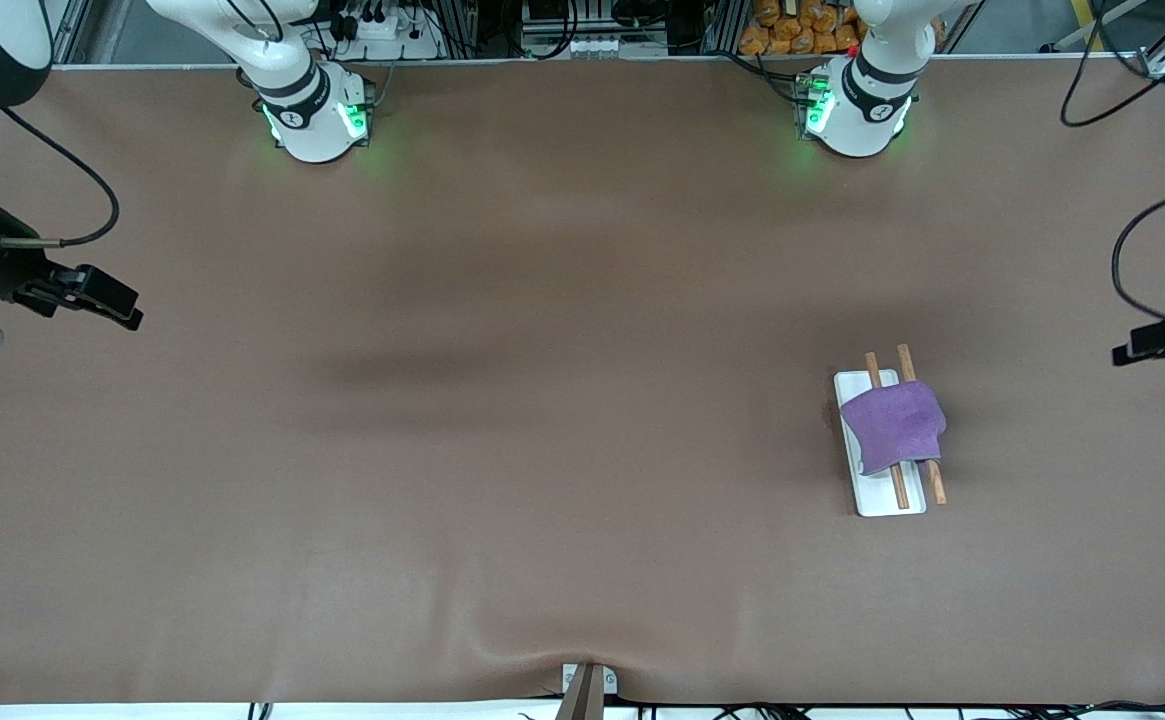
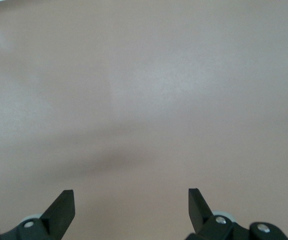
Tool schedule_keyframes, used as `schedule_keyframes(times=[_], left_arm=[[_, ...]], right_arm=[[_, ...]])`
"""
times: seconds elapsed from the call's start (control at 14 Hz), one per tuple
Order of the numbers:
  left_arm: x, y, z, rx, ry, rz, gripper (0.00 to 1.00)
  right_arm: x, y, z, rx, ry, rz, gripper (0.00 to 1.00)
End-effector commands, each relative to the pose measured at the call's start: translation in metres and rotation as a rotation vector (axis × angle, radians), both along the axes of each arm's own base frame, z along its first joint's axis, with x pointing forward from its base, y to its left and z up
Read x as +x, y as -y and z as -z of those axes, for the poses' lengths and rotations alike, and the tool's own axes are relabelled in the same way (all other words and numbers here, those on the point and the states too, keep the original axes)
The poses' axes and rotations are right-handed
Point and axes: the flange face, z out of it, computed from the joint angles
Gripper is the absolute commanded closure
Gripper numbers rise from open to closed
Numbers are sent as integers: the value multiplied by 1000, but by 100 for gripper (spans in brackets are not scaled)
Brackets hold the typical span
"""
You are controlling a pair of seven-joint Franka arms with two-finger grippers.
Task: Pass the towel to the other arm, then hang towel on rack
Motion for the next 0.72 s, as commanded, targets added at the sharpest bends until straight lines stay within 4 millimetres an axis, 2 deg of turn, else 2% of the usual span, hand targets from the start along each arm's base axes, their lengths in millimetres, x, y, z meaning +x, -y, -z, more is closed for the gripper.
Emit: schedule_keyframes(times=[0.0,0.07,0.22,0.5,0.65], left_arm=[[-23,51,-43,85,10,-42,0],[-33,58,-59,91,17,-73,0],[-42,70,-77,92,37,-77,0],[-46,77,-85,90,46,-66,0],[-48,77,-86,87,47,-69,0]], right_arm=[[-5,9,-27,-3,59,-20,0],[-5,10,-33,-10,73,-29,0],[-3,11,-37,-9,82,-29,0],[-6,10,-65,-7,113,-26,0],[-7,10,-66,-7,113,-26,0]])
